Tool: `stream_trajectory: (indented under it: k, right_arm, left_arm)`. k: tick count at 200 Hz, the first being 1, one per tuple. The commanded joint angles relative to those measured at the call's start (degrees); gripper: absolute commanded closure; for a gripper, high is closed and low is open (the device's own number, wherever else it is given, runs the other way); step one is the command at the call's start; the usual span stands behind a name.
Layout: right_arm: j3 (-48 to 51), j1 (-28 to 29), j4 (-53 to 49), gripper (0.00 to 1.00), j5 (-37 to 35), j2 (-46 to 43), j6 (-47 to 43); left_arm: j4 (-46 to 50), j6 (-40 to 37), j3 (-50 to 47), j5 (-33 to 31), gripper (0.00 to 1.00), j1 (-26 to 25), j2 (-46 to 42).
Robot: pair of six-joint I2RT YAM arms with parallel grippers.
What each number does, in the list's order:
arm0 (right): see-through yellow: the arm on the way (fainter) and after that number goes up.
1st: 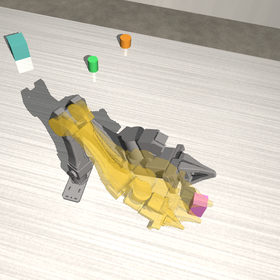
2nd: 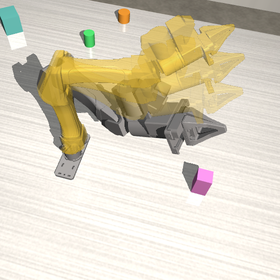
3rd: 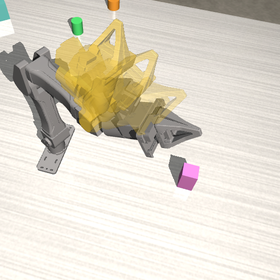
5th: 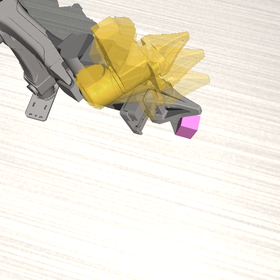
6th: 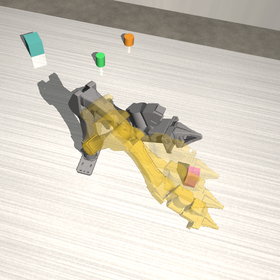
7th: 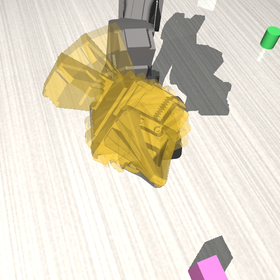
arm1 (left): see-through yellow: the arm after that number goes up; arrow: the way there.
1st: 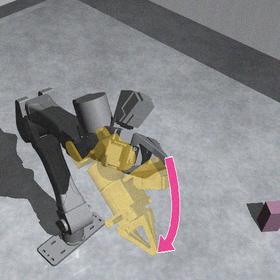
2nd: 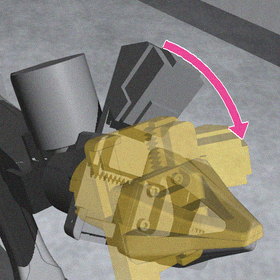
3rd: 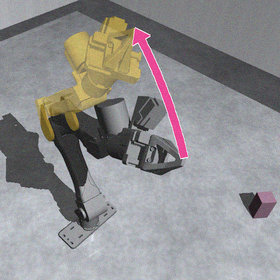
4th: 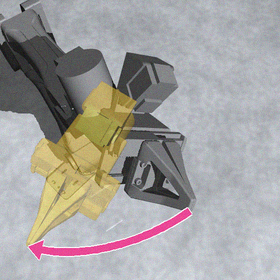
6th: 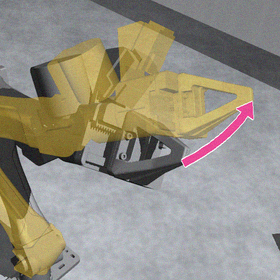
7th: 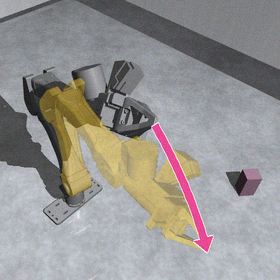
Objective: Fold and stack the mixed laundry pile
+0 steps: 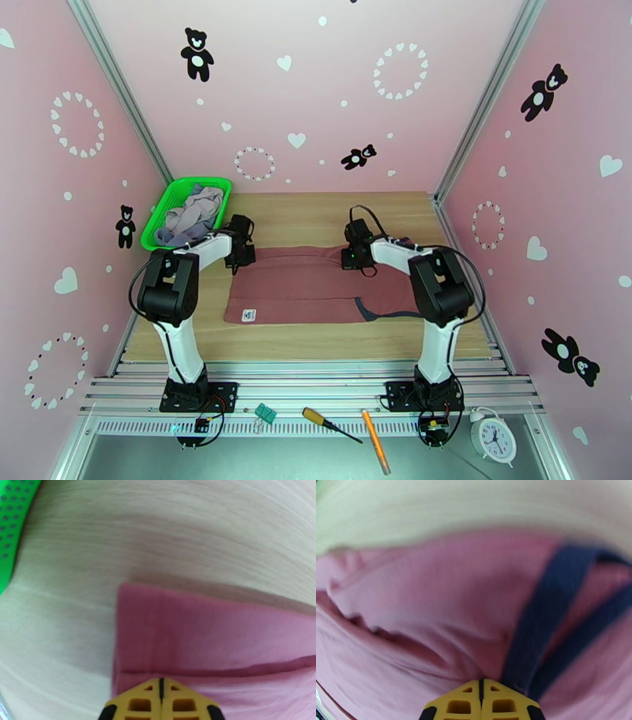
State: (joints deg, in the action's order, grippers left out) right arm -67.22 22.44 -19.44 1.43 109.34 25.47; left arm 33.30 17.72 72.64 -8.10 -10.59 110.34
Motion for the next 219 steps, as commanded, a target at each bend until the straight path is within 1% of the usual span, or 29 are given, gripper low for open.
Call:
stream_trajectory:
  k: [1, 30, 83, 95, 112, 122, 140, 152, 172, 186, 201, 219]
  right_arm:
    - [5.6, 0.0, -0.8, 1.0, -2.5, -3.1, 2.6]
    - [8.7, 0.0, -0.3, 1.0, -3.5, -5.0, 3.4]
    - [9.5, 0.0, -3.9, 1.0, -5.8, -9.7, 4.1]
    - [9.7, 0.1, -4.6, 0.94, -5.9, -11.2, 4.1]
    - [9.8, 0.0, -5.5, 0.79, -5.4, -13.5, 3.8]
    - [9.8, 0.1, -6.1, 0.73, -5.0, -14.8, 3.6]
    - [9.6, 0.0, -8.3, 0.68, -6.3, -17.6, 3.4]
    - [9.7, -0.3, -10.1, 0.66, -8.2, -19.5, 3.6]
    - [9.7, -3.0, -12.2, 0.65, -9.3, -21.4, 3.5]
    - [8.9, -6.2, -12.5, 0.65, -8.0, -20.7, 2.6]
    - [6.8, -9.7, -13.4, 0.65, -6.4, -17.6, 1.1]
    - [2.9, -12.7, -13.9, 0.66, -5.4, -11.9, -0.3]
  left_arm:
    - [1.2, 1.6, -2.8, -3.9, 1.0, 0.2, -3.3]
    - [0.3, 2.1, -5.4, -5.1, 1.0, 0.2, -6.7]
    - [1.6, 2.7, -9.3, -6.8, 1.0, 0.2, -13.0]
    - [1.8, 3.0, -10.7, -6.9, 1.0, 0.3, -14.9]
    - [1.8, 3.5, -12.1, -6.6, 1.0, 0.2, -17.7]
    - [2.1, 3.6, -12.1, -6.0, 1.0, 0.2, -18.9]
    - [3.3, 3.6, -10.6, -3.9, 0.97, 0.2, -19.1]
    - [3.6, 3.4, -9.3, -1.1, 1.0, 0.2, -18.1]
    - [2.6, 3.6, -8.0, 3.5, 1.0, 0.1, -16.6]
    - [1.1, 4.3, -8.0, 4.8, 1.0, 0.1, -17.2]
    - [1.1, 4.3, -7.7, 4.2, 1.0, 0.1, -18.9]
    - [3.3, 3.6, -6.0, 2.3, 1.0, 0.1, -21.3]
